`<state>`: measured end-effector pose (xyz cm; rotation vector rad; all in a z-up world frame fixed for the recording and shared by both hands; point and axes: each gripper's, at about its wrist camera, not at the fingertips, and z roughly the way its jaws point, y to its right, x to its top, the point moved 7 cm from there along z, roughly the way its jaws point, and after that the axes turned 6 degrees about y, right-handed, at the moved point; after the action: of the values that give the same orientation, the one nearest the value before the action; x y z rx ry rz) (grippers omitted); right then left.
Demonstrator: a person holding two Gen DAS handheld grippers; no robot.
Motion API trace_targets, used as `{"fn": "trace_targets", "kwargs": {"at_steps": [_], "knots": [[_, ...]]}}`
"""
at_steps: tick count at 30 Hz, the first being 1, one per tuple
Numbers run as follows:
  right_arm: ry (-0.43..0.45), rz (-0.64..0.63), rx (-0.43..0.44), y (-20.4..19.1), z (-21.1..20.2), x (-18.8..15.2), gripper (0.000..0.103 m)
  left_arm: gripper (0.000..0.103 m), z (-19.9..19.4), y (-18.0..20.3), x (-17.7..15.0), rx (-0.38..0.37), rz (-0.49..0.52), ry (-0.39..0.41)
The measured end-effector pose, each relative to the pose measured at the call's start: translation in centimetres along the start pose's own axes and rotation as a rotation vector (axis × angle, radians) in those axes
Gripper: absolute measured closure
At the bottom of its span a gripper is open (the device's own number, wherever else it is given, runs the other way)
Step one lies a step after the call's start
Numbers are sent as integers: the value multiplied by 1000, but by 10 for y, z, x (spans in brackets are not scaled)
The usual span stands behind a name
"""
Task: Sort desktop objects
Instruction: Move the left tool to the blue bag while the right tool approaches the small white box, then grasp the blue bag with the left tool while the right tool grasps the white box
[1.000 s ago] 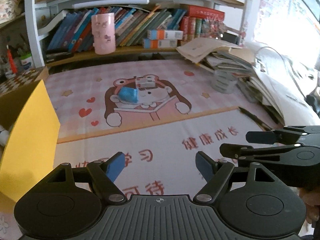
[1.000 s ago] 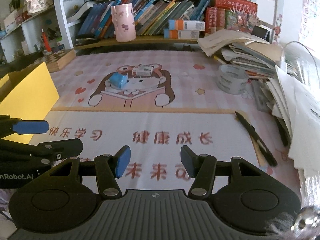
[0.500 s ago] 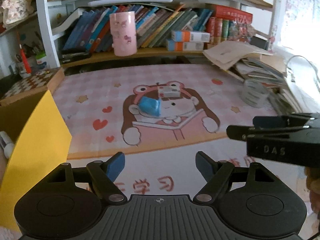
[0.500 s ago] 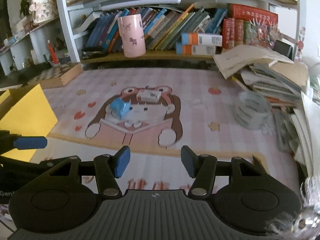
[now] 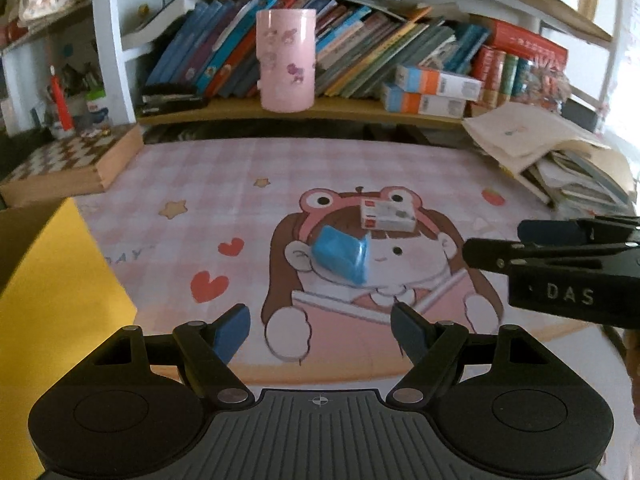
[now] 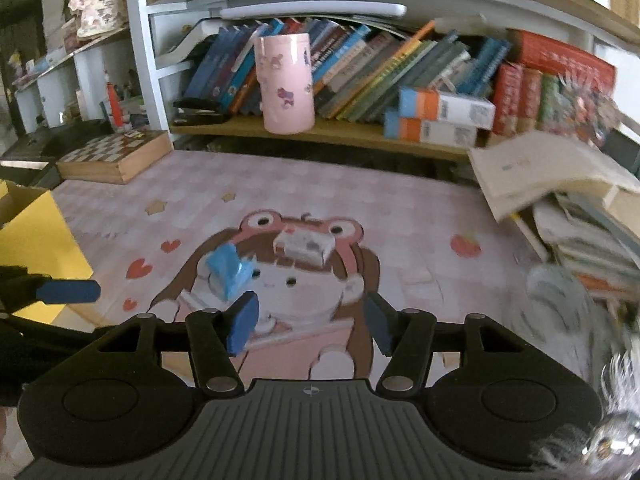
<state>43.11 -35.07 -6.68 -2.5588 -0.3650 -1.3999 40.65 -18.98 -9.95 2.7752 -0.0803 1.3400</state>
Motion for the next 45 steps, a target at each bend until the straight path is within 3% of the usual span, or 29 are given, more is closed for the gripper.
{"fn": "trace_targets", "kwargs": {"at_steps": [9, 18, 20, 22, 24, 28, 32, 34, 39, 41, 44, 45], "knots": [[1, -18, -7, 14, 46, 28, 44, 23, 49, 16, 14, -26, 35, -15], [-34, -14, -12, 23, 66, 28, 44, 25, 90, 22, 15, -11, 37, -6], [-47, -9, -4, 22, 71, 25, 44, 33, 95, 23, 13, -13, 75, -2], [-53, -4, 10, 21, 78, 23, 44, 56, 95, 23, 14, -27, 85, 22], [-61, -9, 22, 20, 85, 20, 44, 59, 93, 20, 16, -14, 95, 16], [-86, -46, 50, 13, 102, 14, 42, 62, 75, 2, 18, 56, 56, 20], [-106, -75, 57, 5, 120, 7, 38, 62, 35, -19, 17, 57, -48, 54], [-104, -80, 55, 0, 127, 5, 31, 63, 13, -25, 15, 53, -81, 74], [-75, -52, 21, -10, 138, 3, 28, 63, -38, -33, 7, 62, -141, 85], [-60, -47, 0, -12, 140, 3, 30, 63, -54, -32, 2, 64, -152, 85], [-45, -47, -21, -15, 141, 5, 47, 63, -71, -30, -4, 69, -162, 85], [-46, -52, -24, -16, 142, 7, 47, 63, -75, -29, -5, 71, -166, 87]]}}
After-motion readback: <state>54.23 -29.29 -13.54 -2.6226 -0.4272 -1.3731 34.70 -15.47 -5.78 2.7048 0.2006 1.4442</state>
